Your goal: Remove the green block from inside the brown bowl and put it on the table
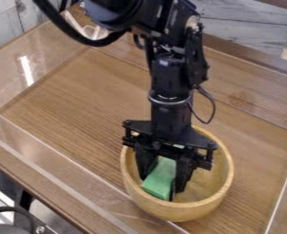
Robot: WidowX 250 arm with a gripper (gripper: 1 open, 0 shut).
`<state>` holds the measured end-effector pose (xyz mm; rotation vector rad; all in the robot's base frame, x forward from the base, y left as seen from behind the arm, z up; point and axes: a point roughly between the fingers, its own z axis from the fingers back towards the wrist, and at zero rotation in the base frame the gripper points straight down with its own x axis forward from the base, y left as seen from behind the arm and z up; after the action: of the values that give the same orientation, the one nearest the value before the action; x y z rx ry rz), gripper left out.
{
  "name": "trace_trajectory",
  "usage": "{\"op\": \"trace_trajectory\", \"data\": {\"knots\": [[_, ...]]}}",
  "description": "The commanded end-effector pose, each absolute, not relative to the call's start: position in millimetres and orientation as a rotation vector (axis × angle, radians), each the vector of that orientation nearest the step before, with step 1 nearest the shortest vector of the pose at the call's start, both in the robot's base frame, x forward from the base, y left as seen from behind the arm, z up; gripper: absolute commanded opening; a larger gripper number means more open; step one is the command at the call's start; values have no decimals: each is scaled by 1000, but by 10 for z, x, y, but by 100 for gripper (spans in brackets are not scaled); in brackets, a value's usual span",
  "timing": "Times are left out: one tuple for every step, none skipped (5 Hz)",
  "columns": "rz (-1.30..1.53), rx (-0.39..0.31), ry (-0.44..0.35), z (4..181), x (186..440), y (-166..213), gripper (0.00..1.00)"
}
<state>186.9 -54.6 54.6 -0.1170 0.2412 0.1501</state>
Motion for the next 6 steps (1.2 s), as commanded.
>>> {"op": "trace_trajectory", "data": {"knots": [[139, -145, 171, 819, 1988, -526, 0], [144, -160, 154, 1024, 2008, -457, 0], [176, -181, 114, 1437, 2075, -208, 0], [226, -200, 66, 1934, 2177, 179, 0], [230, -185, 44, 1905, 2144, 676, 0], [226, -175, 18, 1851, 2176, 1174, 0]]}}
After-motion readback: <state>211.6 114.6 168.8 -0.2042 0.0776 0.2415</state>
